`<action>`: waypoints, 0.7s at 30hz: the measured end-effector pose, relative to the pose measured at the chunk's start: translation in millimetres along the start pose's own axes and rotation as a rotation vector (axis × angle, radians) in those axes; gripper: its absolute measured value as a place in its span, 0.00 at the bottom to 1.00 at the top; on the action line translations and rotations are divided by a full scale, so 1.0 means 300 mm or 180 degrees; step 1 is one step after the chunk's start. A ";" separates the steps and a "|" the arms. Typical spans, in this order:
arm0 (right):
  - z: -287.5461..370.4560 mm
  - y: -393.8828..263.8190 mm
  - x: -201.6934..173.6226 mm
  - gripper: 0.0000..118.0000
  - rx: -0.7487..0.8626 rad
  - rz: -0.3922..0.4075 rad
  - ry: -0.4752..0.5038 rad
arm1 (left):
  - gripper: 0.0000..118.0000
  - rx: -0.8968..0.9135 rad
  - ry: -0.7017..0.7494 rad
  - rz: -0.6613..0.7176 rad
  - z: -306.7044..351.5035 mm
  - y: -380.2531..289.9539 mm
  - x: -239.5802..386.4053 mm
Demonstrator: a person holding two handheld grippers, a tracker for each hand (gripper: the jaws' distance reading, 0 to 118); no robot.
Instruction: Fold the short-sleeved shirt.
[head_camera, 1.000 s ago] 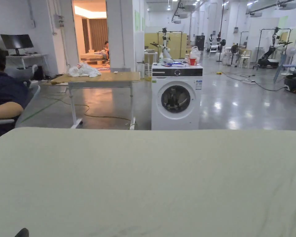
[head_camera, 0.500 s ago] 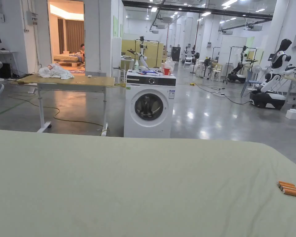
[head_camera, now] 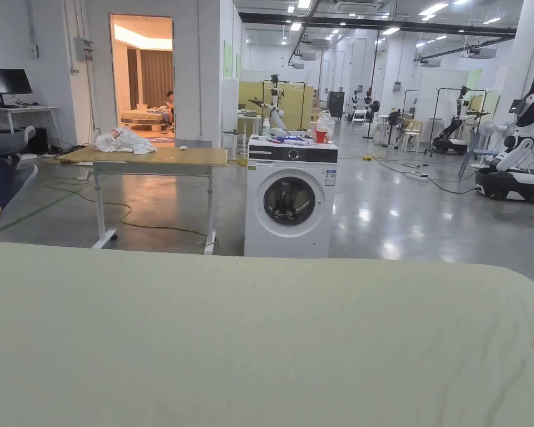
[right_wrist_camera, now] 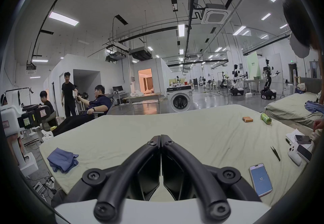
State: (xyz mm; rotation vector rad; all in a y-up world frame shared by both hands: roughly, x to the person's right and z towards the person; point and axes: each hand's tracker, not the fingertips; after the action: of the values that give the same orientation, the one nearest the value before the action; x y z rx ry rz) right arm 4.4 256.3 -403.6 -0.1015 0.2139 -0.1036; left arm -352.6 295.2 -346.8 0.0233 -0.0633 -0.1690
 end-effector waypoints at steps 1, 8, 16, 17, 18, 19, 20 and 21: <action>0.000 -0.002 0.001 0.00 0.0006 0.0004 -0.0004 | 0.00 0.0006 0.0011 -0.0008 -0.002 0.003 0.006; -0.001 0.014 -0.014 0.36 0.0014 0.0130 0.0054 | 0.00 -0.0009 -0.0023 0.0223 -0.002 0.018 -0.035; 0.005 0.043 -0.027 0.81 0.0132 0.0259 0.0044 | 0.49 0.0041 0.0026 0.0370 0.007 0.052 -0.049; 0.006 0.045 -0.027 0.83 0.0141 0.0261 0.0048 | 0.54 0.0044 0.0016 0.0394 0.008 0.052 -0.050; 0.008 0.047 -0.027 0.85 0.0166 0.0268 0.0048 | 0.61 0.0053 0.0026 0.0415 0.012 0.033 -0.060; 0.010 0.048 -0.028 0.89 0.0183 0.0274 0.0036 | 0.71 0.0042 0.0064 0.0434 0.011 0.030 -0.060; 0.011 0.051 -0.028 0.94 0.0184 0.0277 0.0025 | 0.77 0.0027 0.0111 0.0445 0.010 0.029 -0.059; 0.012 0.052 -0.028 0.94 0.0190 0.0278 0.0012 | 0.79 0.0013 0.0149 0.0443 0.007 0.026 -0.059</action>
State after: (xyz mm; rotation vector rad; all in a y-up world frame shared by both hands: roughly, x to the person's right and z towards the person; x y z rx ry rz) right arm -1.6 273.0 -400.2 -0.0324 0.2186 -0.0232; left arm -368.8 305.7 -345.5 0.0266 -0.0185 -0.0291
